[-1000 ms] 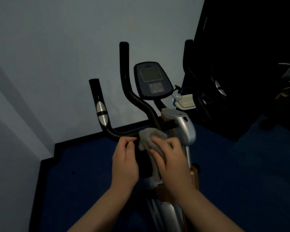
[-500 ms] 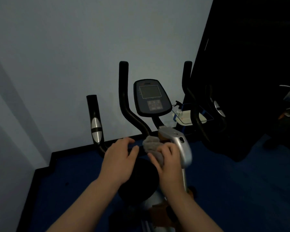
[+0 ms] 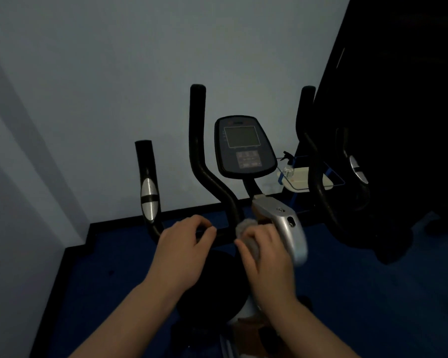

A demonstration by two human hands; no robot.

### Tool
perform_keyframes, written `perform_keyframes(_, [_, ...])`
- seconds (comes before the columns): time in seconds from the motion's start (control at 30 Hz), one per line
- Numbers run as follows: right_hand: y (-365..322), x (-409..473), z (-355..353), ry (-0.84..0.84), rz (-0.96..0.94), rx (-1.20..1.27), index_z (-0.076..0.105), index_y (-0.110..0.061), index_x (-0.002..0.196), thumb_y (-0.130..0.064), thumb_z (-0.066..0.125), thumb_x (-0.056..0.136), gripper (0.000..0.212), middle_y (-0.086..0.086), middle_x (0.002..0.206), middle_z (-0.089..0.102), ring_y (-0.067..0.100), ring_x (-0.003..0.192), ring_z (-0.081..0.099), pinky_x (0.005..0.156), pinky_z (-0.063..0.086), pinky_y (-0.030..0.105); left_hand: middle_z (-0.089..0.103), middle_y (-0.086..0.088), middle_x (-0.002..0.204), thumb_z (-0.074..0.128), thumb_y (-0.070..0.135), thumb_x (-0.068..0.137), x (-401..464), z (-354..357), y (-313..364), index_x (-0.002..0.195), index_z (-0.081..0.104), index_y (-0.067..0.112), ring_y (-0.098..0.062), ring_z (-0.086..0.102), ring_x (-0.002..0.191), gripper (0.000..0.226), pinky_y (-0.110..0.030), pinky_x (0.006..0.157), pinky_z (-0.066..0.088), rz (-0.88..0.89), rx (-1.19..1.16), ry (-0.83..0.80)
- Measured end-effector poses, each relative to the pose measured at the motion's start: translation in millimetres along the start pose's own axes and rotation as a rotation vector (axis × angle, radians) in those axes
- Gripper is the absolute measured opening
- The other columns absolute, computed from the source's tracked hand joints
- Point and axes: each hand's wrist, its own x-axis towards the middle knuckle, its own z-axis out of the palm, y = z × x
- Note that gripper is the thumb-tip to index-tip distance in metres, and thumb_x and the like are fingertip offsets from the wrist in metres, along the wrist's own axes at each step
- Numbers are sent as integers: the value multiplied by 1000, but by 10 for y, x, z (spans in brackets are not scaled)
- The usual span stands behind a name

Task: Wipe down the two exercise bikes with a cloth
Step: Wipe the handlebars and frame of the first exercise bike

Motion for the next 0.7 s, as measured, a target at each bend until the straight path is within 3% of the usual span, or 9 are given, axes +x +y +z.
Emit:
perform_keyframes(0.13, [-89,533,85,-45,-37,-161,52,-20,96,-29,57,91,11,-1,96,51,17,79,54,59,43,32,60,11,105,47,44,93,-6,9,9,113,62,29,-9,55,95,29,-34,89,47,-6,21,-20])
perform_keyframes(0.2, [-167,746,155,-27,-27,-222,51,-18,97,-30,54,92,13,2,98,51,18,79,52,60,37,31,61,12,107,47,44,93,-9,5,15,114,61,28,-10,56,95,31,-35,89,48,-12,16,-9])
perform_keyframes(0.4, [30,164,-34,-71,1,-11,48,-26,90,-31,56,90,9,-7,91,50,5,77,49,62,43,29,61,12,105,47,43,93,-14,6,9,114,61,29,-7,53,96,29,-30,86,45,2,31,18])
perform_keyframes(0.47, [17,361,39,-73,-20,-93,48,-26,92,-32,54,90,8,-5,94,51,12,77,53,62,46,33,61,12,107,47,43,93,-14,18,-2,114,61,28,-7,53,97,30,-30,87,46,2,38,9])
perform_keyframes(0.57, [-165,897,179,-67,7,-182,51,-17,98,-29,53,93,13,3,100,53,21,80,55,63,37,32,62,10,109,49,41,93,-23,26,-3,112,63,28,-6,55,97,27,-28,85,45,-26,-4,6])
perform_keyframes(0.7, [-60,720,105,-70,19,-79,51,-20,96,-30,53,93,11,0,100,52,16,81,53,63,39,33,63,10,106,50,39,93,-21,22,-2,107,64,30,-6,56,96,22,-28,82,45,-37,-35,17])
